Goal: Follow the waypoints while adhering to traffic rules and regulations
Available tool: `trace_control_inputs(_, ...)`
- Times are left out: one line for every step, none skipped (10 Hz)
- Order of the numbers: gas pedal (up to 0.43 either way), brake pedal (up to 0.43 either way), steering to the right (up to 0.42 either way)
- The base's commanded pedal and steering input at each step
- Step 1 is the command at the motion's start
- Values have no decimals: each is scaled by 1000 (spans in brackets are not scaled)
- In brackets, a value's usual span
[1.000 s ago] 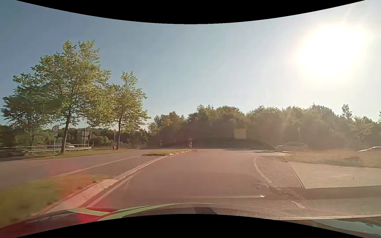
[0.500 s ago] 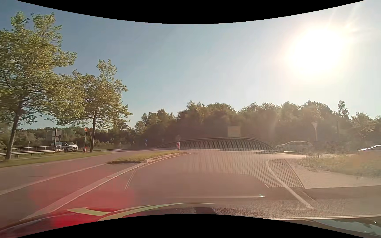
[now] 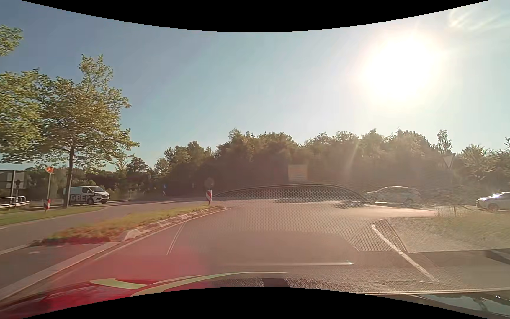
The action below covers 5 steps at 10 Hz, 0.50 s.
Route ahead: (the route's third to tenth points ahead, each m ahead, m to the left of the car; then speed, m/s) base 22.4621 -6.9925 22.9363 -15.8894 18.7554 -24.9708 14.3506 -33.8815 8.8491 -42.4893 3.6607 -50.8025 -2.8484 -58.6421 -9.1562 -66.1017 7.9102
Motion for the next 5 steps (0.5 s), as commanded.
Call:
trace_control_inputs(0, 152, 111)
trace_control_inputs(0, 159, 118)
trace_control_inputs(0, 165, 125)
trace_control_inputs(0, 177, 132)
trace_control_inputs(0, 189, 138)
